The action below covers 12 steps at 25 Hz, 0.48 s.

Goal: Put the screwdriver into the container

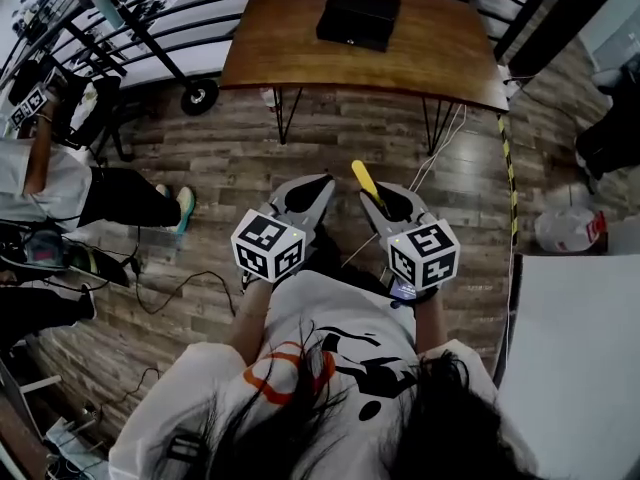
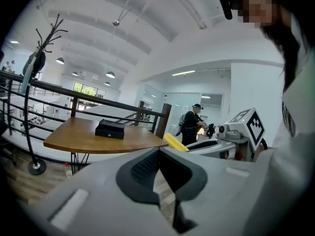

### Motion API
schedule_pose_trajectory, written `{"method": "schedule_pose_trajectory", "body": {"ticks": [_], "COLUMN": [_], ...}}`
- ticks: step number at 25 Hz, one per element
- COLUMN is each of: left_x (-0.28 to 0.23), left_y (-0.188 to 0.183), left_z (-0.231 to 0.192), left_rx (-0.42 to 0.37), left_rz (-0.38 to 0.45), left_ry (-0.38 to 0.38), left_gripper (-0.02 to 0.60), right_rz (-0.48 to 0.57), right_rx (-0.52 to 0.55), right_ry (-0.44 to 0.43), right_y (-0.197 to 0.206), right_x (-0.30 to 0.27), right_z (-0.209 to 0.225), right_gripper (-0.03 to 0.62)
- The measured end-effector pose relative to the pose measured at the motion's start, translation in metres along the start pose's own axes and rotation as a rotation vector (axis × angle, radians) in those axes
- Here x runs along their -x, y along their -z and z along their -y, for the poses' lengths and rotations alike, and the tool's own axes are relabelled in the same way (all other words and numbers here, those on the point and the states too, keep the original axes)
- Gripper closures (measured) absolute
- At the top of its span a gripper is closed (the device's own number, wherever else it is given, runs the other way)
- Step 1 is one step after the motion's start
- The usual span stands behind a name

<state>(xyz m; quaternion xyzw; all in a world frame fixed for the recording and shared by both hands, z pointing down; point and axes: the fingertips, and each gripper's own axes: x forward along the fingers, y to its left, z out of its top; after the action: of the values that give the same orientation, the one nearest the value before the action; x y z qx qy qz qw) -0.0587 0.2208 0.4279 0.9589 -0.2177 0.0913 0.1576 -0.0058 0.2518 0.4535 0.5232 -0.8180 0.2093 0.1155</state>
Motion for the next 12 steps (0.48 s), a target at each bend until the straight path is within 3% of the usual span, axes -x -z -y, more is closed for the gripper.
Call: {"method": "schedule_pose_trajectory", "body": {"ticks": [7,12], "left_x": [-0.001,-0.032], "left_y": [0.001,-0.006], "left_z": [-0.023,-0.053], "left_rx": [0.018,0.030], "left_rz": [-0.012,-0.023], "left_ry": [-0.024,-0.017], "left_gripper": [0.581,0.581], "right_rz": [-0.013,-0.023], "right_rx": [-0.010,-0.016], "right_ry": [-0.022,-0.011], "right_y": [-0.003,-0.016], "right_x": [-0.024,-0.051], "right_z": [0.004,0.032], "right_gripper": [0.485,0.485]}}
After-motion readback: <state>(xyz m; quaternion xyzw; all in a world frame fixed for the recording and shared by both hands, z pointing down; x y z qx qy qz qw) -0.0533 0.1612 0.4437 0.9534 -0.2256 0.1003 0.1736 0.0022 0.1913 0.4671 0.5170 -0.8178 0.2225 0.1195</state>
